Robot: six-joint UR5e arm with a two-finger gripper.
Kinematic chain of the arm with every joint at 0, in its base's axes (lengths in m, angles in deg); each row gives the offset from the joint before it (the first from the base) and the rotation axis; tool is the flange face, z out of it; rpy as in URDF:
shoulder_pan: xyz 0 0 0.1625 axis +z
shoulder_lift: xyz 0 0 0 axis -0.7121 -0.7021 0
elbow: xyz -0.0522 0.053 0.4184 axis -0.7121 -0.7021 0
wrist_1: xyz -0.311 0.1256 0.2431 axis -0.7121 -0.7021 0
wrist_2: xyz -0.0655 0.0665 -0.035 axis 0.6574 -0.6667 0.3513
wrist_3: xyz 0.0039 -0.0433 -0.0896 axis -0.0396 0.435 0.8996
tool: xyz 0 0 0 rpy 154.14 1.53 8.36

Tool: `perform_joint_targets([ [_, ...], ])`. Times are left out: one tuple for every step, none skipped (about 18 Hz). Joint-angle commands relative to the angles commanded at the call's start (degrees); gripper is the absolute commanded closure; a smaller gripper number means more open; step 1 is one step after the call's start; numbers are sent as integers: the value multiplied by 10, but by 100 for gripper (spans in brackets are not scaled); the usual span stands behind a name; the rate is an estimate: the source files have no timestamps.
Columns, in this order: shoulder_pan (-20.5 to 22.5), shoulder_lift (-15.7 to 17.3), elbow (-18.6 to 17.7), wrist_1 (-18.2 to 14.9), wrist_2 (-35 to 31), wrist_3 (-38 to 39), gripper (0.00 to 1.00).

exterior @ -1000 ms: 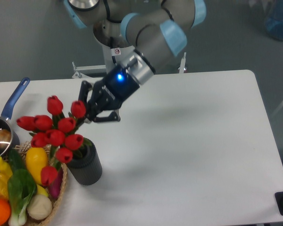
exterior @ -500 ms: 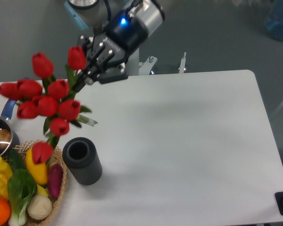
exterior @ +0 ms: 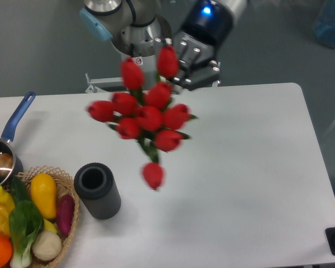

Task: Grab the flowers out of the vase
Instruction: 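Lift the gripped tulips up out of the grey vase, then carry the tulip bunch away from the vase and hold it raised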

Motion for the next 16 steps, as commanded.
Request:
perform_joint_targets([
  [3,-5,5,-1,1,3,100],
  [6,-13,10,-2,1,6,100],
  [7,-21,10,-2,1,7,100],
  [13,-26,10,-2,0,7,100],
  [25,-33,10,-2,1,5,100],
  [34,-41,11,-1,1,4,100],
  [36,-49,16,-1,1,5,100],
  [44,-49,21,-2,-1,7,100],
  [55,-49,22,-7,-2,8,100],
  [59,-49,21,-12,-5,8,100],
  [63,-49,21,-14,-9,7,100],
  [69,-49,21,-14,-20,2,100],
  [69,-50,23,-14,-32,1,100],
  [69,-50,22,-14,-48,-4,100],
  [69,-50,22,-14,-64,-18,100],
  [69,-50,18,-14,-77,-41,100],
])
